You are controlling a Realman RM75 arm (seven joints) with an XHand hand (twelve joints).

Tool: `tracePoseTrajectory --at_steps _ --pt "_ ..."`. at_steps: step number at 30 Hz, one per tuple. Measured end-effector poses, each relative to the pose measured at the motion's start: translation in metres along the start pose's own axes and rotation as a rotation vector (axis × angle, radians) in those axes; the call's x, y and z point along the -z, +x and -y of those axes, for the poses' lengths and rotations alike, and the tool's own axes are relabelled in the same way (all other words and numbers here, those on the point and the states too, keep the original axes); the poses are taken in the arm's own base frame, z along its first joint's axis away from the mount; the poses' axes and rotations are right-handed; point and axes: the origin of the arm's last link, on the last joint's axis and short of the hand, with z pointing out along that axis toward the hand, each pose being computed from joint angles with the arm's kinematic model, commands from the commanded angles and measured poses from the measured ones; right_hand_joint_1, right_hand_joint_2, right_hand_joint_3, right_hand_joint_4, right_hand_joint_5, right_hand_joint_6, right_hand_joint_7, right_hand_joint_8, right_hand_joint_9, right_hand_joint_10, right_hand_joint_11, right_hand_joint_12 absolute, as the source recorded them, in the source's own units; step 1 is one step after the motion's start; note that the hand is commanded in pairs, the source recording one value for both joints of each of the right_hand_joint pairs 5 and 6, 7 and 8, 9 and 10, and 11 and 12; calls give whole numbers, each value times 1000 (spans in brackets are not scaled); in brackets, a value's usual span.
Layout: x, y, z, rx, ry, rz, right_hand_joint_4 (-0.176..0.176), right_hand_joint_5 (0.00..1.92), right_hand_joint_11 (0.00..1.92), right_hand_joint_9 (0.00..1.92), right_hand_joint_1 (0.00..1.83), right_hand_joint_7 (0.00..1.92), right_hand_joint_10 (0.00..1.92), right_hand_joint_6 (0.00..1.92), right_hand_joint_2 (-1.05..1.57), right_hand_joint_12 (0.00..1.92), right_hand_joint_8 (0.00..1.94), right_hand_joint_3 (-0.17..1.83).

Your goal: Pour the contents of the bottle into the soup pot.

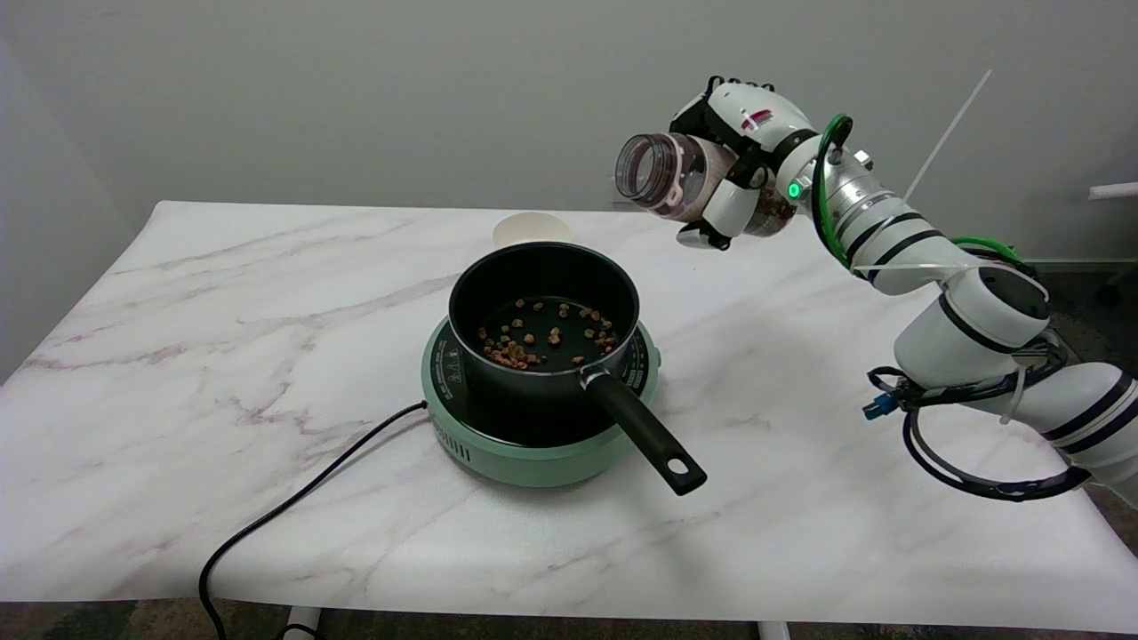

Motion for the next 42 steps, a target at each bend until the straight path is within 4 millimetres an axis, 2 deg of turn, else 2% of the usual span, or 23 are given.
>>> tracePoseTrajectory --at_steps 10,27,42 --pt "4 3 19 58 50 -25 0 1240 779 1058 1482 1179 1058 1240 -17 779 1179 1211" --pt "9 -2 41 198 113 -52 0 1544 1026 1205 1446 1337 1205 1544 508 1026 1337 831" --pt "12 -3 49 349 145 -92 0 1710 1100 1257 1377 1421 1257 1710 819 1100 1421 650"
